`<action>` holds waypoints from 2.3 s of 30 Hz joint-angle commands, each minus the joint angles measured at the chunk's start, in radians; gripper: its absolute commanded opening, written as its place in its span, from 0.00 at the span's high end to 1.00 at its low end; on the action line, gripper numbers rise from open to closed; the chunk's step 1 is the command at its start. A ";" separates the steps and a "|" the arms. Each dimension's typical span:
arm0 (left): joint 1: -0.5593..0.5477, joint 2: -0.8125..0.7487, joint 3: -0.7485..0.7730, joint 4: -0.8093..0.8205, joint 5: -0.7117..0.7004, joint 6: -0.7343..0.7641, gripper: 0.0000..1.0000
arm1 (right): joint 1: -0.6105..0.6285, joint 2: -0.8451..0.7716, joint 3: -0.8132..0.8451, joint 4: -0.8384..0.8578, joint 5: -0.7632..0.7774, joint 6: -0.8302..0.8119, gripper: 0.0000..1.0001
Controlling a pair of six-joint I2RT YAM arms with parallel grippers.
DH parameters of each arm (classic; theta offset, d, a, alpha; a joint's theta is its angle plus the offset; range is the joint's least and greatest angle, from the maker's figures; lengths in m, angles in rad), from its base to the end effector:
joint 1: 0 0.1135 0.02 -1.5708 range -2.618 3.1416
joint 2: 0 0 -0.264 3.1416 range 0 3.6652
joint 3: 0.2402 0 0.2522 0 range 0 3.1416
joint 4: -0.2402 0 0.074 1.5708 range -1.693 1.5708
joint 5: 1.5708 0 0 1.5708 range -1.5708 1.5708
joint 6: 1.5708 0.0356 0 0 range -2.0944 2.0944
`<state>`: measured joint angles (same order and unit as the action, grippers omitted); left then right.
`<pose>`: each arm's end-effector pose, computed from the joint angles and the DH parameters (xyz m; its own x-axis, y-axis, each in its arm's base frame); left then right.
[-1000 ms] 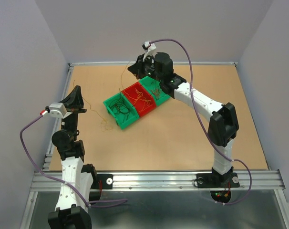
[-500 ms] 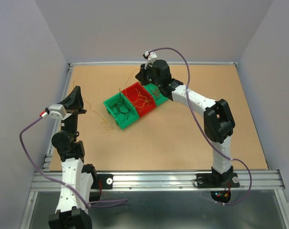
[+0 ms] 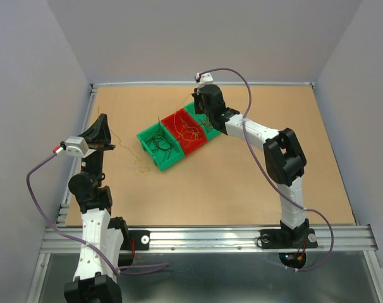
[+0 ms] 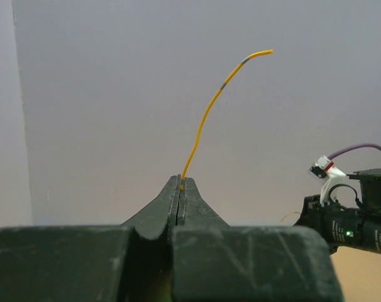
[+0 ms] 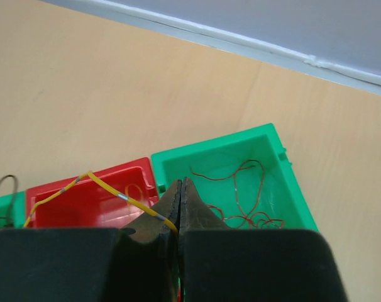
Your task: Untangle the cables
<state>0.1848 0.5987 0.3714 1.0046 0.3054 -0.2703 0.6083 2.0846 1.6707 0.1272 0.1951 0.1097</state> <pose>0.1308 0.0136 0.3412 0.6549 -0.1366 -0.7432 0.2182 0.9758 0.0129 0.4164 0.2816 0.2690 -0.2753 -0.0609 -0.9594 -0.3802 0.9235 0.0505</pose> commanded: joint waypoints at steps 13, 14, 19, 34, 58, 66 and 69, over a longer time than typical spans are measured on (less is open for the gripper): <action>-0.004 0.012 0.032 0.043 0.020 0.008 0.98 | 0.151 0.054 -0.150 0.383 0.595 -0.445 0.99; -0.004 0.012 0.032 0.043 0.020 0.008 0.98 | 0.159 0.051 -0.161 0.405 0.595 -0.464 1.00; -0.004 0.021 0.035 0.042 0.026 0.008 0.98 | 0.189 0.003 -0.250 0.413 0.370 -0.484 0.99; -0.005 0.033 0.040 0.039 0.043 0.008 0.98 | 0.215 0.141 0.113 -0.374 -0.020 -0.386 0.99; -0.011 0.041 0.044 0.038 0.051 0.011 0.99 | 0.099 0.273 0.279 -0.558 -0.263 -0.288 0.94; -0.015 0.041 0.043 0.037 0.049 0.014 0.99 | 0.099 0.193 0.322 -0.522 -0.286 -0.213 0.72; -0.015 0.036 0.043 0.037 0.049 0.014 0.99 | 0.099 0.186 0.325 -0.508 -0.272 -0.193 0.68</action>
<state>0.1757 0.6479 0.3729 0.9905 0.3412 -0.2691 0.7013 2.3425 1.9297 -0.4133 -0.0708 -0.1280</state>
